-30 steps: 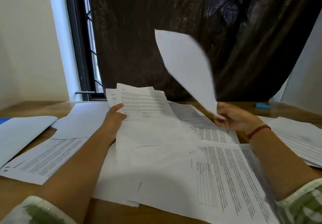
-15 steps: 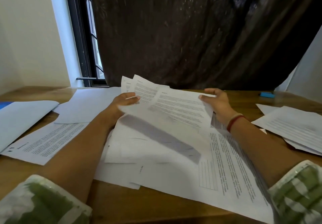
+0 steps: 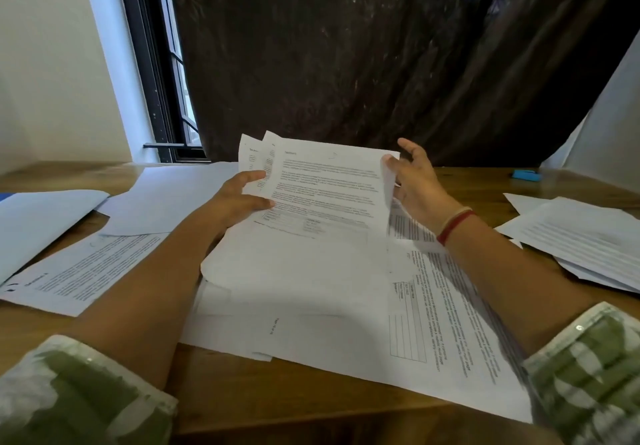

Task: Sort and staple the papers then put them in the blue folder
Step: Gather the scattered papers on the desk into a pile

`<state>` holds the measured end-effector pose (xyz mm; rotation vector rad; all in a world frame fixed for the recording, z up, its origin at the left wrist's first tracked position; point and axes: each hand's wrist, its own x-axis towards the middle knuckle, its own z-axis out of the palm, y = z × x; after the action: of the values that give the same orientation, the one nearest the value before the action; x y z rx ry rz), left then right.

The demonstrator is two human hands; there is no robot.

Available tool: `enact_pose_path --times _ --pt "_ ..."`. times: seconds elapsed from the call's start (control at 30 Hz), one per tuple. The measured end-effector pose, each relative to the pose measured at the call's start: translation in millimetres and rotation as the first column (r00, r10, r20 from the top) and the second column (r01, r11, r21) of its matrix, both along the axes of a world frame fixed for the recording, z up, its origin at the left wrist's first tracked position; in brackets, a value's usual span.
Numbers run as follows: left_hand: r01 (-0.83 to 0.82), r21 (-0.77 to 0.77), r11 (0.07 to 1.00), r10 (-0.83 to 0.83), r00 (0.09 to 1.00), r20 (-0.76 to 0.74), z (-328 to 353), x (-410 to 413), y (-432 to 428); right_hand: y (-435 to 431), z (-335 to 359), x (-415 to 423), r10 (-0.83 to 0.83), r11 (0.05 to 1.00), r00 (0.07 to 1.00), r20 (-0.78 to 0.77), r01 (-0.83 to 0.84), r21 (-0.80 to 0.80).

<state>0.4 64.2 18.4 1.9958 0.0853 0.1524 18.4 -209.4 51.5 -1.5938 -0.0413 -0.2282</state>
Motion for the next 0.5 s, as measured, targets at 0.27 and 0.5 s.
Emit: enact_pose_path --times 0.27,0.5 --pt "-0.169 -0.101 0.981 0.181 0.976 0.125 0.9 3.2 1.3 -55.6 34.8 -21.8 -0.114 0.273 0.803 -0.585 -0.541 -0.796" --pt "-0.254 -0.261 0.931 0.295 0.946 0.132 -1.8 3.6 2.5 -25.5 39.5 -29.2 -0.078 -0.030 0.759 -0.646 -0.649 -0.760"
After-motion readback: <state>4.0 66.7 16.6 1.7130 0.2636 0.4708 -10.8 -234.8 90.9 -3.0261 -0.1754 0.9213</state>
